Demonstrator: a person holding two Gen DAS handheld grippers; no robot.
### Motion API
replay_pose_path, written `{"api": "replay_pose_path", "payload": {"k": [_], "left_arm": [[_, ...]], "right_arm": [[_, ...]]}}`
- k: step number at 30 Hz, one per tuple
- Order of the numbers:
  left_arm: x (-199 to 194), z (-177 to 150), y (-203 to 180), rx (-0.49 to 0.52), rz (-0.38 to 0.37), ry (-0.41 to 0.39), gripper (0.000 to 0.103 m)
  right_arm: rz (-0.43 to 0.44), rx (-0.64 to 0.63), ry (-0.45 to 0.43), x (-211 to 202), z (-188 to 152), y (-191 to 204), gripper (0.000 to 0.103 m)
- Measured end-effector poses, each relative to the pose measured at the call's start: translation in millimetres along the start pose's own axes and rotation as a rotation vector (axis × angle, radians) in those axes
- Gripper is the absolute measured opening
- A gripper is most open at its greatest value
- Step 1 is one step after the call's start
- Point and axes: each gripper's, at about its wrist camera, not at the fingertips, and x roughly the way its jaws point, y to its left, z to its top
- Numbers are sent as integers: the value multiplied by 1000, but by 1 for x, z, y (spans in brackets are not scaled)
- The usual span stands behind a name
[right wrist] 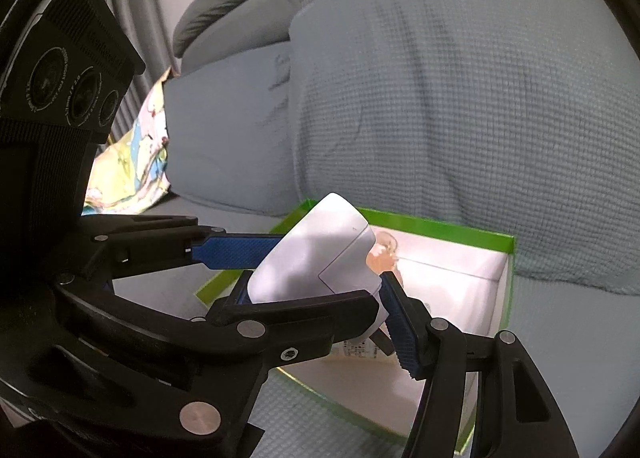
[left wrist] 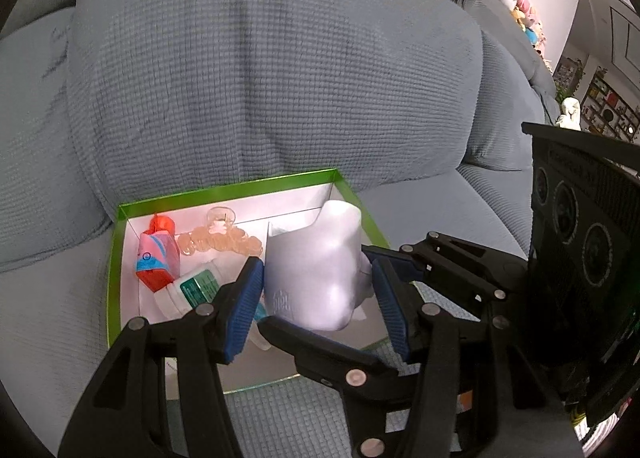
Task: Organize rigid objects
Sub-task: 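Lift the white dispenser and carry it over the green box, then lower the white dispenser into the box and open the right gripper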
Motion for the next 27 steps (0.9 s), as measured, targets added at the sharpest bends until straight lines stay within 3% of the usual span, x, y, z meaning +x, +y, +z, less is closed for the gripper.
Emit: {"api": "replay_pose_path", "payload": {"k": [27], "left_arm": [[33, -1, 34, -66, -17, 54, 55]], "right_arm": [[-4, 30, 85, 43, -2, -13, 64]]}}
